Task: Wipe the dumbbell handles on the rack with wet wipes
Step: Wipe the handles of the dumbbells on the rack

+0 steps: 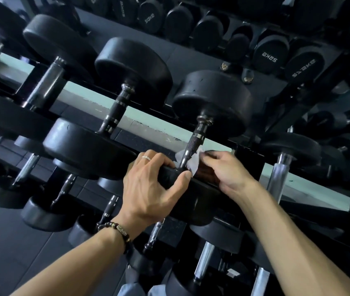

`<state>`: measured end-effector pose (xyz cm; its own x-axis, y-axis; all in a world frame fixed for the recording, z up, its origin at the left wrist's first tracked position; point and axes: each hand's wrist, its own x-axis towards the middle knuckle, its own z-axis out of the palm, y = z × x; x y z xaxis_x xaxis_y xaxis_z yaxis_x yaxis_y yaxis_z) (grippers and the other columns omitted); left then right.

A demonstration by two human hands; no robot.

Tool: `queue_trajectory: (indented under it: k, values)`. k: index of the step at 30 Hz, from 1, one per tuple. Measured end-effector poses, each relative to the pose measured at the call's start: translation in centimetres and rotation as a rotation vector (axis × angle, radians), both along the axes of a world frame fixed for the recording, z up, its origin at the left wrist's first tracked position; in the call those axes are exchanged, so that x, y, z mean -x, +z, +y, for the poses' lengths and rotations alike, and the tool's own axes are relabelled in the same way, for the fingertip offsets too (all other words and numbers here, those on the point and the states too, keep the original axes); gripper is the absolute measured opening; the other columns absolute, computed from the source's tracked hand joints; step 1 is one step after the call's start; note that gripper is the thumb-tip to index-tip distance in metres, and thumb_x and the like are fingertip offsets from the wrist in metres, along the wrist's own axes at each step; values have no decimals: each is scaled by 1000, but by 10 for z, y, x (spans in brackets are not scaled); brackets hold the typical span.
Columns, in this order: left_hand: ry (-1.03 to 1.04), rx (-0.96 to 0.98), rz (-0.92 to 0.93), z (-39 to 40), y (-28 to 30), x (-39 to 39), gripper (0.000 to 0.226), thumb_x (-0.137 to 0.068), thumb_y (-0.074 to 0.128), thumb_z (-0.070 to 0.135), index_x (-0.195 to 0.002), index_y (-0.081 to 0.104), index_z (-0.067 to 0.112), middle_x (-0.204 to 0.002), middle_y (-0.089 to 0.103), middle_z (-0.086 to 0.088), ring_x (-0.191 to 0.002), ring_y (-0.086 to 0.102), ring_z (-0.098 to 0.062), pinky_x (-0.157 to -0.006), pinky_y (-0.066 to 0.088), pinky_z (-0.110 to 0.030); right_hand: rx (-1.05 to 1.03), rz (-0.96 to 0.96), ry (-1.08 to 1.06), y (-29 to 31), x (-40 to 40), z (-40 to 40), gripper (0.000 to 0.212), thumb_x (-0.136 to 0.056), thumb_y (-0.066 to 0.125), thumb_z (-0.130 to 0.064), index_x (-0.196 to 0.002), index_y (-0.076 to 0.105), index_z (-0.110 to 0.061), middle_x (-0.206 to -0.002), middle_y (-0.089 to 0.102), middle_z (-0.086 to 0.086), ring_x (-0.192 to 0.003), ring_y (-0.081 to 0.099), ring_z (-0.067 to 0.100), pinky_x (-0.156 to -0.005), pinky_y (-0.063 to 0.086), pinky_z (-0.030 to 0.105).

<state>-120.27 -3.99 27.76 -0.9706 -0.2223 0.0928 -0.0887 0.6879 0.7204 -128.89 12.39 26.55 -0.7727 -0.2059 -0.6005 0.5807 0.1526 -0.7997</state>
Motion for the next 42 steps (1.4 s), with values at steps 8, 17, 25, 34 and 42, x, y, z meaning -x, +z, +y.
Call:
queue_trajectory:
  k: [8, 17, 25, 34, 42]
  values:
    - [4, 13, -19, 0, 0, 0, 46, -77, 48, 70, -83, 58, 26, -87, 53, 13, -87, 50, -10, -81, 41, -31, -828, 1469, 361, 0, 4, 2, 20, -93, 65, -3, -111, 74, -4, -97, 73, 5, -89, 69, 22, -69, 59, 33]
    - [6, 38, -28, 0, -1, 1, 50, -76, 46, 72, -83, 59, 24, -87, 53, 11, -88, 49, -10, -83, 41, -31, -684, 969, 1438, 35, 40, -17, 27, -94, 44, -28, -109, 66, -27, -119, 62, -14, -111, 56, 7, -117, 17, 26]
    - [15, 29, 10, 0, -3, 0, 48, -77, 49, 69, -82, 57, 22, -84, 52, 9, -85, 50, -12, -77, 41, -30, -880, 846, 1669, 38, 51, -47, 13, -96, 48, -19, -87, 52, -27, -84, 64, -7, -87, 59, 21, -112, 36, 46]
    - [21, 20, 11, 1, -3, -1, 50, -77, 50, 69, -82, 60, 20, -82, 53, 8, -85, 52, -13, -81, 40, -28, -968, 777, 1748, 53, 49, -55, 12, -100, 43, -18, -92, 46, -27, -91, 62, -9, -100, 62, 20, -121, 11, 41]
    - [5, 17, -16, 1, -2, -1, 49, -76, 48, 71, -82, 59, 24, -84, 52, 11, -86, 49, -10, -79, 36, -25, -710, 895, 1320, 51, 44, -24, 17, -98, 58, -21, -101, 72, -30, -95, 62, -34, -92, 64, 9, -97, 49, 34]
